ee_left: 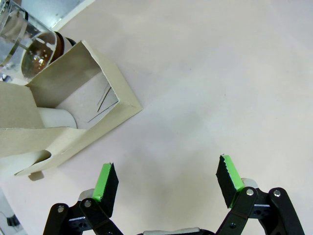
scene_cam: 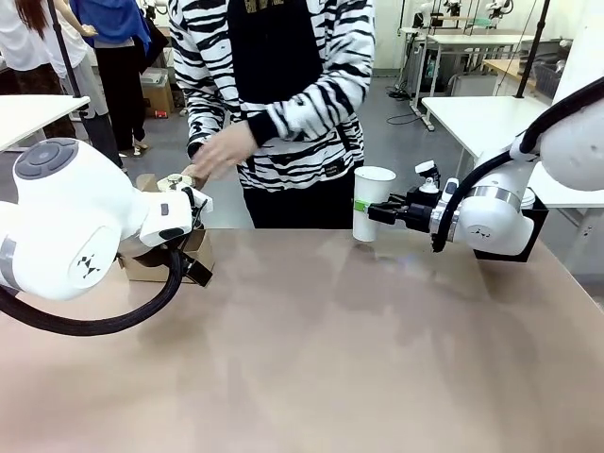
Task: Pour a drink into a cup and package it in a carrier.
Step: When a person places the Paper Cup Lid on the 600 ml Paper Cup , lift the 600 ml Paper Cup.
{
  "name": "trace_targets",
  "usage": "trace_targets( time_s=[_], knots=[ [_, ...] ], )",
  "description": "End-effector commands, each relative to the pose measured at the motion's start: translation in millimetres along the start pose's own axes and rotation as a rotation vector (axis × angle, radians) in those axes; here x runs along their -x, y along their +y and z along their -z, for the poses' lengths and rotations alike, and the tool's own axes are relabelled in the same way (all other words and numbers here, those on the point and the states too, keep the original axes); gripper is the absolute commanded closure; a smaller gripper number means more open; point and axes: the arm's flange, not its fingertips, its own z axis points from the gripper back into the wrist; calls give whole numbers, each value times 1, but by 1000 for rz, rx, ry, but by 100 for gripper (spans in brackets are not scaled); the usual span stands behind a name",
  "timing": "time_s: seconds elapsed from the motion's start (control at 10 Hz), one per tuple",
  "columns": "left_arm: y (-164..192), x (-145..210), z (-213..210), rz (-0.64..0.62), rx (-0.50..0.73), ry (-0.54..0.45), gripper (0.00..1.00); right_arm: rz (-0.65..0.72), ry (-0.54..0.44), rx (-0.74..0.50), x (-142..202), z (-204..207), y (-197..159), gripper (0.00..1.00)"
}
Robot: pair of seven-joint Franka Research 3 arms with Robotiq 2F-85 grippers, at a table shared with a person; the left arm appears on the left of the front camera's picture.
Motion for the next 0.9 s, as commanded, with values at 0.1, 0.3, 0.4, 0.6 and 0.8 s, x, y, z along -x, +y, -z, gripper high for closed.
trace_targets(
  time_s=[0.1,0.3,0.4,0.6,0.8],
  knots=[
    [0,0,0,0,2,-1,0,0,-1,-2,-2,1,2,19],
    [0,0,0,0,2,-1,0,0,-1,-2,-2,1,2,19],
    [0,0,0,0,2,-1,0,0,-1,-2,-2,1,2,19],
    [0,0,0,0,2,-1,0,0,-1,-2,-2,1,2,19],
    [0,0,0,0,2,-1,0,0,-1,-2,-2,1,2,19]
  ],
)
